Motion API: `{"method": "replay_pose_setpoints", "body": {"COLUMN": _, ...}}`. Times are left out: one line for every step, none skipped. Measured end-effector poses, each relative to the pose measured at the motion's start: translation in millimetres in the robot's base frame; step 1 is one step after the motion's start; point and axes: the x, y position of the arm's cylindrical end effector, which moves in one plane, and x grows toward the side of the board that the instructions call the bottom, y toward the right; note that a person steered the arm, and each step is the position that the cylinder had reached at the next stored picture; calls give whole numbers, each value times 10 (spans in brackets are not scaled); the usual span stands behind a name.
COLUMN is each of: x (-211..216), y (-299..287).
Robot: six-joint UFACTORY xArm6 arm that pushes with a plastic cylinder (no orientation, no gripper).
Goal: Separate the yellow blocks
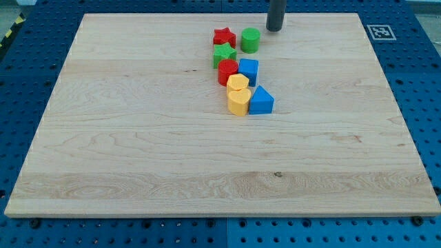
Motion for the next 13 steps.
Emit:
{"method": "replay_pose_setpoints", "body": {"x": 0, "y": 0}}
{"method": "replay_pose_setpoints", "body": {"x": -2, "y": -254}}
{"method": "replay_pose_setpoints", "body": {"x": -8, "y": -783}}
{"method": "replay_pose_setpoints", "body": {"x": -5, "y": -1365}}
{"method": "replay_pose_setpoints", "body": {"x": 62, "y": -1829}}
{"method": "replay_pose_setpoints", "body": {"x": 387, "y": -2076}}
{"method": "replay_pose_setpoints", "body": {"x": 852, "y": -2020}}
{"method": "replay_pose_setpoints", "body": {"x": 945, "y": -1785}}
{"method": "replay_pose_setpoints", "body": {"x": 1157, "y": -1813}}
{"method": "replay_pose_setpoints", "body": {"x": 1509, "y": -1726}}
{"method": "replay_pose_setpoints", "body": {"x": 1783, "y": -1429}}
{"method": "replay_pose_setpoints", "body": {"x": 1901, "y": -1067}}
{"method": "replay_pose_setpoints", "body": {"x": 1901, "y": -356}}
